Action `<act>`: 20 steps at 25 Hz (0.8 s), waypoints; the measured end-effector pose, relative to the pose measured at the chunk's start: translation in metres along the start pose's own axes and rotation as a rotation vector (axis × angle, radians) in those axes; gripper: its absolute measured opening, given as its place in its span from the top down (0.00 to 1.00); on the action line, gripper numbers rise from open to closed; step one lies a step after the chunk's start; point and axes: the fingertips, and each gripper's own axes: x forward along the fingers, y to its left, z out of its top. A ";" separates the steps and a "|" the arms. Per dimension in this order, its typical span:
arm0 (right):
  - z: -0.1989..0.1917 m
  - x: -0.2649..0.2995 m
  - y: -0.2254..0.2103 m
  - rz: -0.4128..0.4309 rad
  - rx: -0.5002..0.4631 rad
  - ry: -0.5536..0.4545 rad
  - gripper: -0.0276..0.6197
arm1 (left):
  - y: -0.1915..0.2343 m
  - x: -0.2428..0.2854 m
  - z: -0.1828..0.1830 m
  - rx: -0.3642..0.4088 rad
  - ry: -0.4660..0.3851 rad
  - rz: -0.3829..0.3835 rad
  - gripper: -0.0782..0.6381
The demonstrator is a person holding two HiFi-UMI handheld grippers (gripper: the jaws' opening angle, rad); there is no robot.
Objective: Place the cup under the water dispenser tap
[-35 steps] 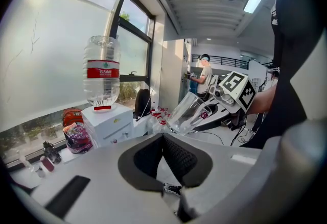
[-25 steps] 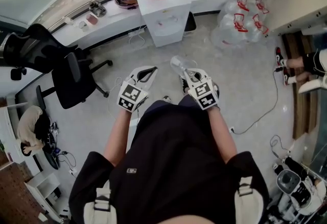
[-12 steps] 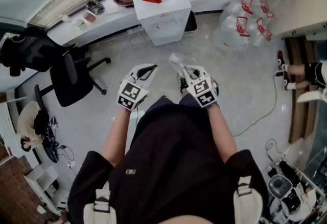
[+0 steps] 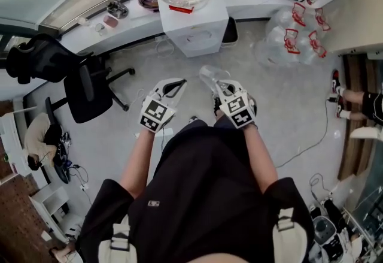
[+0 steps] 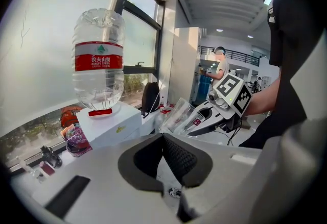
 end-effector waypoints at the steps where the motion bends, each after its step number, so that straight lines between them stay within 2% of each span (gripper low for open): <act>1: 0.000 0.002 -0.005 0.006 -0.003 0.002 0.96 | 0.001 0.004 0.002 -0.001 0.002 0.004 0.89; 20: -0.006 0.047 -0.074 0.138 -0.089 0.065 0.96 | 0.016 0.053 0.012 -0.076 0.058 0.094 0.89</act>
